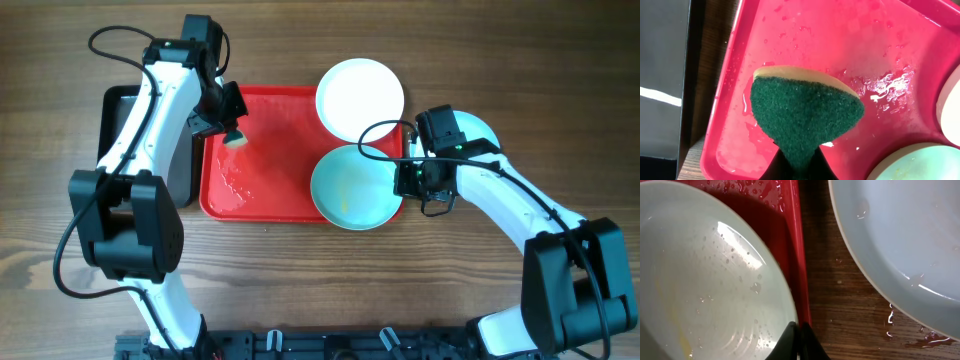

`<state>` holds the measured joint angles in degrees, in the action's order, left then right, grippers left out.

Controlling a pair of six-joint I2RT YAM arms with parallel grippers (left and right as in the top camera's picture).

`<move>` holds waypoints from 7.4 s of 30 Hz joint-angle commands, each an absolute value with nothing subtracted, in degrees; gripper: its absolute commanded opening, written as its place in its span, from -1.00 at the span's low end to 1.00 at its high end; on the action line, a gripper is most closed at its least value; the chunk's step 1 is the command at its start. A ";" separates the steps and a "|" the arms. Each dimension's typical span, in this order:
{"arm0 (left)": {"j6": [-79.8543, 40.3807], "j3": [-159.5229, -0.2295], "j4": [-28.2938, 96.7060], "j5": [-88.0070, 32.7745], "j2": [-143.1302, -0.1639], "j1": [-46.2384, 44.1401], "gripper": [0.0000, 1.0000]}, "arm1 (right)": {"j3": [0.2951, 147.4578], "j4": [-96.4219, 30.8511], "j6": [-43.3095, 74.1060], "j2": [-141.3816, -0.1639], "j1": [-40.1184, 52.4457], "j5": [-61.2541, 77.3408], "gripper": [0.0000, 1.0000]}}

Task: Clean dirty plates on tray and stack at the side
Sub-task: 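Grasp the rim of the lower light-blue plate with the right gripper, then drag the plate left toward the sponge with the right gripper, then scrub the held light-blue plate with the sponge, left gripper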

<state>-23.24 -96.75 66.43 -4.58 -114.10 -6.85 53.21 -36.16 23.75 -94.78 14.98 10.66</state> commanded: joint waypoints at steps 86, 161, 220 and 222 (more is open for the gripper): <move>-1.83 -94.70 65.14 -6.31 -113.84 -7.03 -0.92 | 69.89 -12.88 39.16 -115.31 35.53 11.14 -0.91; -12.16 -68.27 45.89 -33.52 -114.10 -10.22 -0.92 | 69.91 -9.96 40.47 -117.97 34.04 16.03 -0.91; -39.11 -68.27 34.35 15.57 -114.08 -10.22 -0.92 | 69.91 -10.31 40.29 -117.97 34.04 17.74 -0.91; -39.11 -68.27 37.01 15.49 -114.10 -10.22 -0.92 | 69.91 -10.31 40.27 -117.97 34.04 17.74 -0.91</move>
